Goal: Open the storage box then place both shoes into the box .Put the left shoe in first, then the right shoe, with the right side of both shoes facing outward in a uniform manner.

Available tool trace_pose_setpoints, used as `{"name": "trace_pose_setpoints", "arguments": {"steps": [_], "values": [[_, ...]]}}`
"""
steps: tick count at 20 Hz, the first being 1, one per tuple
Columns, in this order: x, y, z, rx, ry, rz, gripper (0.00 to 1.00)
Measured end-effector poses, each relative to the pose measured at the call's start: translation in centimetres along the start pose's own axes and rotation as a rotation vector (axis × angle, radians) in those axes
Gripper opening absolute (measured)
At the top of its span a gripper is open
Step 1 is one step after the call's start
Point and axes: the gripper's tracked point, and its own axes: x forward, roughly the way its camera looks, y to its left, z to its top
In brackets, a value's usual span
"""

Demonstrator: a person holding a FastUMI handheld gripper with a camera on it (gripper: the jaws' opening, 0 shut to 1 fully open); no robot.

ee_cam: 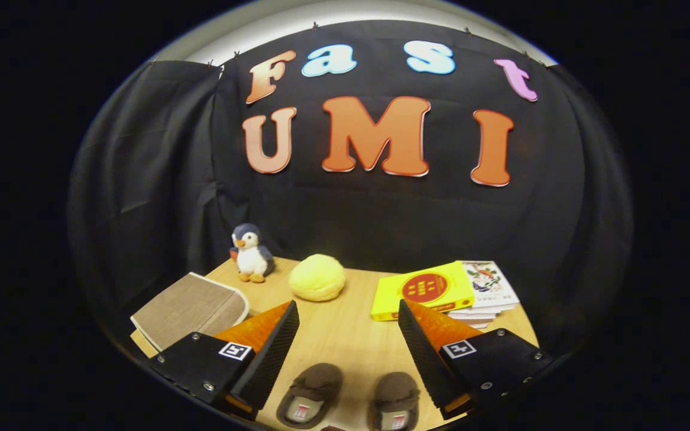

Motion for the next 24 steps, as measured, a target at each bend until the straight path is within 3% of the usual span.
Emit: {"name": "trace_pose_setpoints", "arguments": {"steps": [3, 9, 15, 24], "values": [[1.5, 3.6, -3.3, 0.082, 0.129, 0.111, 0.99], [3.3, 11.8, -8.4, 0.368, 0.372, 0.399, 0.94], [3.2, 17.2, -11.7, 0.476, 0.517, 0.591, 0.96], [4.0, 21.2, -14.5, 0.648, 0.635, 0.732, 0.96]]}}
